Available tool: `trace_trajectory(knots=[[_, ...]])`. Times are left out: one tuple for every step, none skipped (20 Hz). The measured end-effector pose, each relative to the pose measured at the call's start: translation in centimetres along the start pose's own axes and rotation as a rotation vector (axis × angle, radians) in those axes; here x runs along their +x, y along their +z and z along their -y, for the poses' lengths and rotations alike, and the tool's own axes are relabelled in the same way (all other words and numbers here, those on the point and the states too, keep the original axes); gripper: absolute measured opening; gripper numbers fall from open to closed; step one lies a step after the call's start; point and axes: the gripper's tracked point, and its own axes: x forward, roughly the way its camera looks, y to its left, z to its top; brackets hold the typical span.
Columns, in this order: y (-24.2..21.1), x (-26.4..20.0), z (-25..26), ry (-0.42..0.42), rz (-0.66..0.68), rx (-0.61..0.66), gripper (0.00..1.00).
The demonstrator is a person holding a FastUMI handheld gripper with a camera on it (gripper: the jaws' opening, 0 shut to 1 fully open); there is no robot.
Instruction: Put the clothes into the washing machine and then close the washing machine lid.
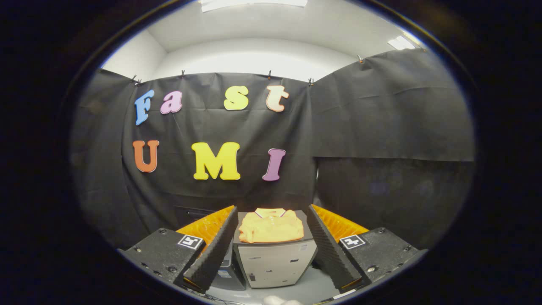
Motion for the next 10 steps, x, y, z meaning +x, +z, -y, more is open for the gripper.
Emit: trace_trajectory(knots=[[0.0, 0.5, 0.2, -0.01, -0.001, -0.004, 1.0], [0.1, 1.1, 0.3, -0.018, 0.001, -0.011, 1.0], [0.2, 1.6, 0.3, -0.022, 0.001, -0.015, 1.0], [0.3, 2.2, 0.4, -0.025, -0.001, -0.018, 1.0], [0.3, 2.7, 0.5, -0.028, -0.001, -0.022, 1.0], [0.3, 3.3, 0.5, -0.026, -0.004, -0.026, 1.0], [0.5, 4.0, 0.5, -0.026, -0.005, -0.026, 1.0], [0.6, 4.8, 0.5, -0.022, -0.007, -0.023, 1.0], [0.6, 5.7, 0.5, -0.02, -0.014, -0.021, 1.0], [0.7, 6.8, 0.5, -0.015, -0.011, -0.016, 1.0]])
